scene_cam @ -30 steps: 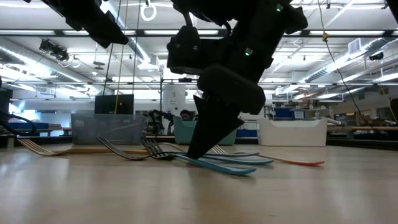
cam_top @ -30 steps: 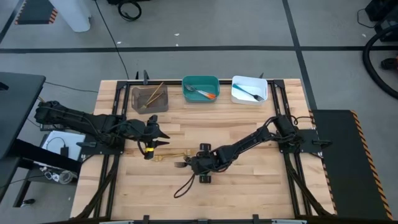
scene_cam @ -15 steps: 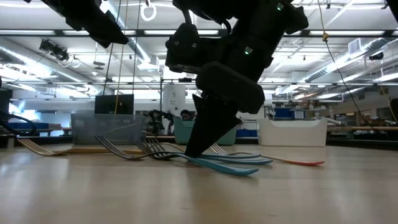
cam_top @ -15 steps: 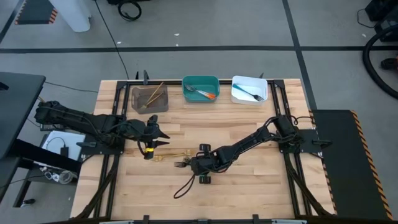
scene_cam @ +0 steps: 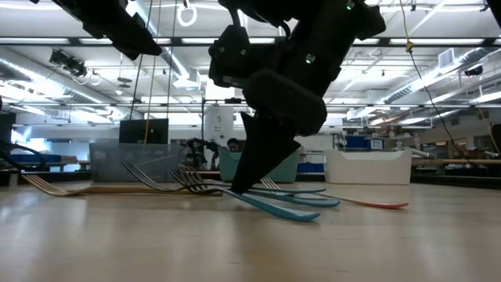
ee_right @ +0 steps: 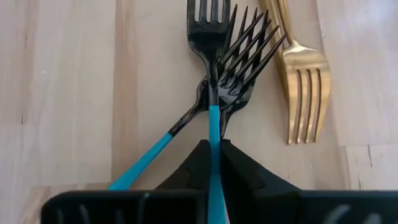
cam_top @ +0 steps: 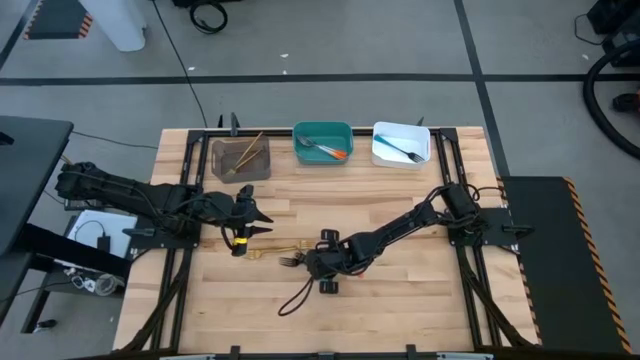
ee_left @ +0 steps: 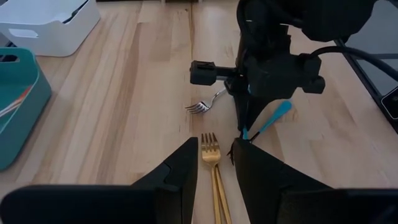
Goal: Sort silverware by color (type)
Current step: Put the blue fork into the white bin
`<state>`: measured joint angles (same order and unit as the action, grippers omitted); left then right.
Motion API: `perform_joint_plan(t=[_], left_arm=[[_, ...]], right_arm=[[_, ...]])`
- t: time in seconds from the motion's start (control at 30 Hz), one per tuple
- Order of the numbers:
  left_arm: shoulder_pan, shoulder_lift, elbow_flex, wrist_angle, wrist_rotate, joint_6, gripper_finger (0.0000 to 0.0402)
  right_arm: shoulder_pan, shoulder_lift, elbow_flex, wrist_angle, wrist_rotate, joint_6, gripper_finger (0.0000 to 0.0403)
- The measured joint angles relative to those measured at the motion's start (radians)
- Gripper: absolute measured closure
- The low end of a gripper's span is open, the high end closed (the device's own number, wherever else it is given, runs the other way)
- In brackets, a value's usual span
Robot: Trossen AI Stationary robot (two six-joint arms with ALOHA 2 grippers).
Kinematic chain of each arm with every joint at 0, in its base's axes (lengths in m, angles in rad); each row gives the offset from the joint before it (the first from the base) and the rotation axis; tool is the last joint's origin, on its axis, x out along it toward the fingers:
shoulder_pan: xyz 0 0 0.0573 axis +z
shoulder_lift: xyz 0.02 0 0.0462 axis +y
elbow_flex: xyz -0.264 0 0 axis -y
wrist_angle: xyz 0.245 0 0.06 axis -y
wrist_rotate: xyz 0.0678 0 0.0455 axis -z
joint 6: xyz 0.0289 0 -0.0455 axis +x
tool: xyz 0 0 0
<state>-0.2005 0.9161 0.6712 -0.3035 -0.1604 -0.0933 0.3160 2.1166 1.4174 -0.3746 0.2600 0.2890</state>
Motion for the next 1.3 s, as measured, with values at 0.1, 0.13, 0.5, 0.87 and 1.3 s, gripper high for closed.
perform_joint_plan(t=[0.1,0.13,0.5,0.87,1.3], left_arm=[[0.000,0.000,0.000,0.000,0.000,0.000,0.0290],[0.000,0.000,0.000,0.000,0.000,0.000,0.0290],[0.000,0.000,0.000,0.000,0.000,-0.001,0.0290],[0.000,0.000,0.000,0.000,0.000,-0.006,0.0290],[0.000,0.000,0.000,-0.001,0.000,-0.008,0.0290]], right_arm=[[0.000,0.000,0.000,0.001,-0.006,0.001,0.0365],[0.000,0.000,0.000,0.001,-0.016,0.005,0.0364],[0.000,-0.002,0.000,0.003,-0.047,0.021,0.0364],[-0.004,-0.006,0.000,0.003,-0.046,0.013,0.0375],[-0.004,-0.092,0.002,-0.019,0.029,-0.027,0.0378]])
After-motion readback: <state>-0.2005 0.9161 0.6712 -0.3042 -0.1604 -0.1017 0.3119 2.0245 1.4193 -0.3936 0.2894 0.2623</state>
